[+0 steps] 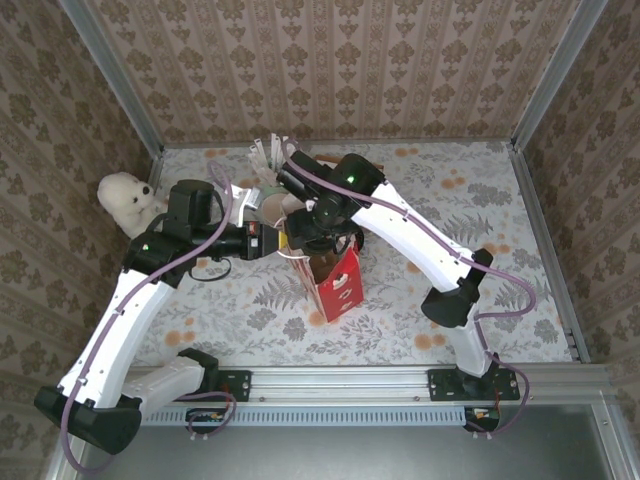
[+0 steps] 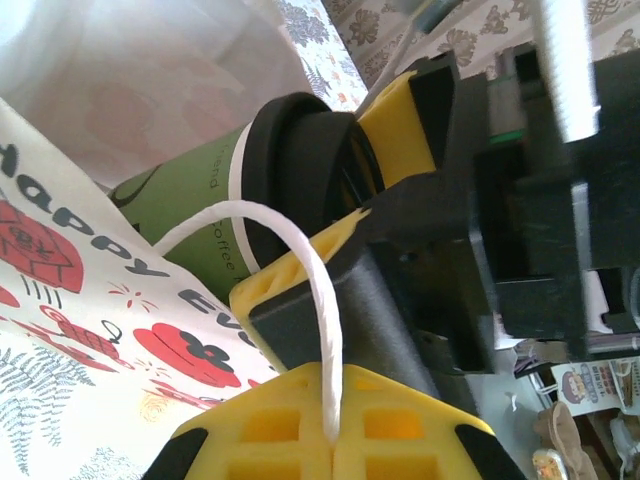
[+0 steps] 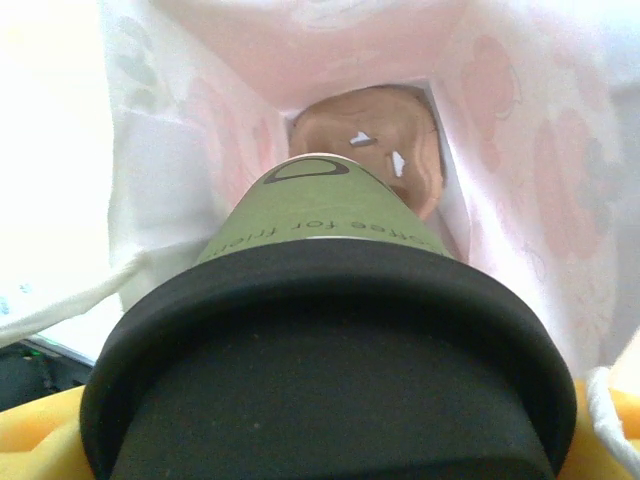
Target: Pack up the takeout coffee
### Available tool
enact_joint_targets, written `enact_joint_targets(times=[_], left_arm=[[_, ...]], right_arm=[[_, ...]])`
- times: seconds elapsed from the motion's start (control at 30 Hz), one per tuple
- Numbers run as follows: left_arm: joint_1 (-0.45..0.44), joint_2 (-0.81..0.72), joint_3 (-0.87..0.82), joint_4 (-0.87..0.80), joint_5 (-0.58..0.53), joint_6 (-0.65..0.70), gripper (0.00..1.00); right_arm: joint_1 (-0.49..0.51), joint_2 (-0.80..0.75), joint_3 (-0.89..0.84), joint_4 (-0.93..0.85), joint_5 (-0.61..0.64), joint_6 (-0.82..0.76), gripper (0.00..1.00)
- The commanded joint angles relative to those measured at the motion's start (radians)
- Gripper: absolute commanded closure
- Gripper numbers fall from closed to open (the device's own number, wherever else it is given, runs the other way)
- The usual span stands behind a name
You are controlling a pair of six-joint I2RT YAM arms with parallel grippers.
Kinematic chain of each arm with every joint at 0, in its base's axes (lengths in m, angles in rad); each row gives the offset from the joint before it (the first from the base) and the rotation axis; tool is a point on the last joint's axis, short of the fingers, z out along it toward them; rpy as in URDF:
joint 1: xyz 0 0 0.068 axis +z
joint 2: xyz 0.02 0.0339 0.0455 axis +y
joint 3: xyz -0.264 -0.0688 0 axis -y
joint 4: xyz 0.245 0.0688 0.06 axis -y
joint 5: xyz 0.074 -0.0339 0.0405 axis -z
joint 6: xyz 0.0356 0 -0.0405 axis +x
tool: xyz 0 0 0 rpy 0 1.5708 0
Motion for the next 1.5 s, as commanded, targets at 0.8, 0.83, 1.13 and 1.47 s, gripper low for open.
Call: enact_joint_targets(times=[0.8, 0.83, 1.13, 1.47], left_arm=[[0.056, -0.037, -0.009, -0.018, 0.020, 0.032, 1.00], [0.057, -0.035, -0.010, -0.015, 0.026, 0.033, 1.00], [0.061, -0.046, -0.010, -0.020, 0.058, 0.077, 1.00], [0.058, -0.061, -0.018, -0.007, 0.074, 0.089, 1.00]], right_arm=[[0.012, -0.093, -0.229, -0.011, 0.104, 0.074, 0.34], [0.012, -0.102, -0.232, -0.027, 0.116, 0.075, 0.34], [-0.012, -0.163, -0.255, -0.021, 0.091, 0.061, 0.34], [-0.021, -0.175, -0.289, 0.036, 0.035, 0.057, 0.35]])
